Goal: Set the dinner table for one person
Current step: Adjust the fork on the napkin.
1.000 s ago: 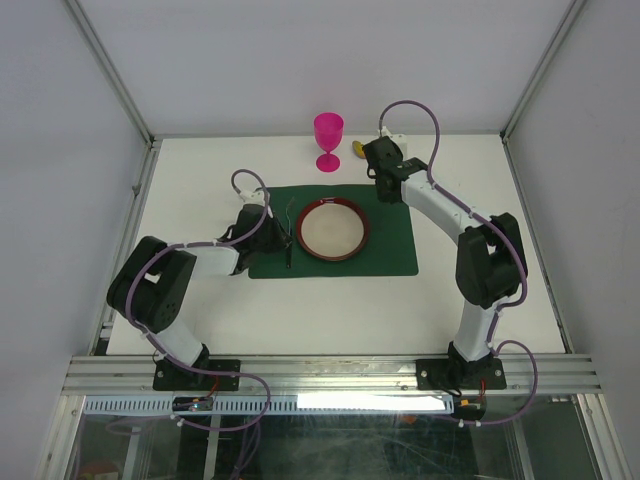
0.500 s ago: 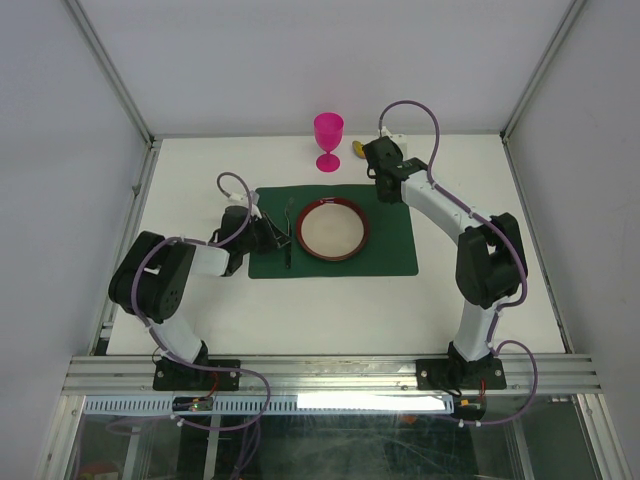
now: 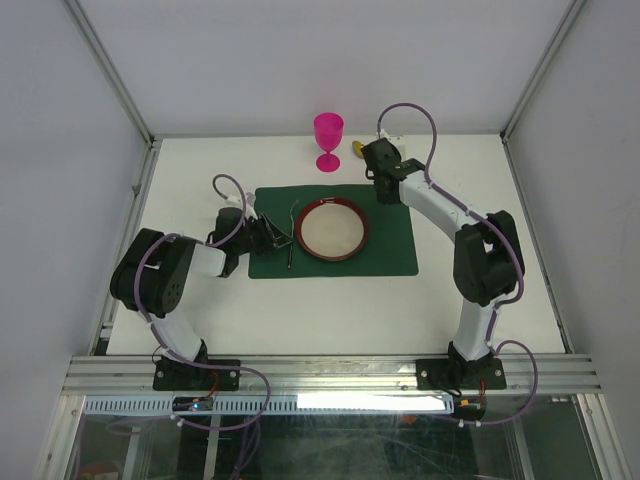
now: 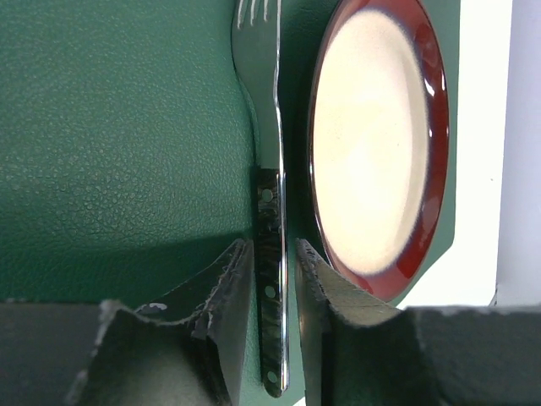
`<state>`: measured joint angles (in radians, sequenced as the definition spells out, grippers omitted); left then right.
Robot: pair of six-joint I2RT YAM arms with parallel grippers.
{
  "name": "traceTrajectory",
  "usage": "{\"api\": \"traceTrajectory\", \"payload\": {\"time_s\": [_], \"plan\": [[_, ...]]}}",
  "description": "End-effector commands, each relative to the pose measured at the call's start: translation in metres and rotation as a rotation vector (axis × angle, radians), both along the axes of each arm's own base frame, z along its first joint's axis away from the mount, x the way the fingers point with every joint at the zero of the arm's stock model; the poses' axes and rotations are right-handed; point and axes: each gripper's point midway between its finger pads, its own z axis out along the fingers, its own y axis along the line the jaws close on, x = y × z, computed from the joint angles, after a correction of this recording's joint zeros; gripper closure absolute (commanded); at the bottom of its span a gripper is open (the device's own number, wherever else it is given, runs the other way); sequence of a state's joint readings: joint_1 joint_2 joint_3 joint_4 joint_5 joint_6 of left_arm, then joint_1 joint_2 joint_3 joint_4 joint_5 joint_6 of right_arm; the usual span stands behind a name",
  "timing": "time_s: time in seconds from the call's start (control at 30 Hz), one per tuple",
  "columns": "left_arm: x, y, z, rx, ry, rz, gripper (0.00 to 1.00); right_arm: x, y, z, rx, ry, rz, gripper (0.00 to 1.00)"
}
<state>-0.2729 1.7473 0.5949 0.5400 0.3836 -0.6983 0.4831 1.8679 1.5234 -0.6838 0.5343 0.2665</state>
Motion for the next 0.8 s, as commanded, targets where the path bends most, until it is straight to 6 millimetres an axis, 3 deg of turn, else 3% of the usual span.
{"api": "traceTrajectory", "payload": {"time_s": [0.0,0.1,0.27,0.5,0.77], "plan": [[-0.005,0.014,-0.005,0.018,0.01,0.015,0.68,0.007,0.004,0.013,0.009,-0.043,0.007,0.73],[-0.005,0.021,-0.007,0.037,0.015,0.03,0.62,0.007,0.005,0.013,0.01,-0.042,0.009,0.73],[-0.003,0.036,-0.007,0.066,0.019,0.065,0.62,0.006,0.004,0.011,0.007,-0.038,0.007,0.73],[0.001,0.038,0.013,0.082,-0.016,0.076,0.62,0.007,0.005,0.012,0.013,-0.041,0.007,0.73],[0.001,0.018,0.009,0.137,-0.003,0.039,0.64,0.005,0.004,0.014,0.015,-0.045,0.008,0.73]]}}
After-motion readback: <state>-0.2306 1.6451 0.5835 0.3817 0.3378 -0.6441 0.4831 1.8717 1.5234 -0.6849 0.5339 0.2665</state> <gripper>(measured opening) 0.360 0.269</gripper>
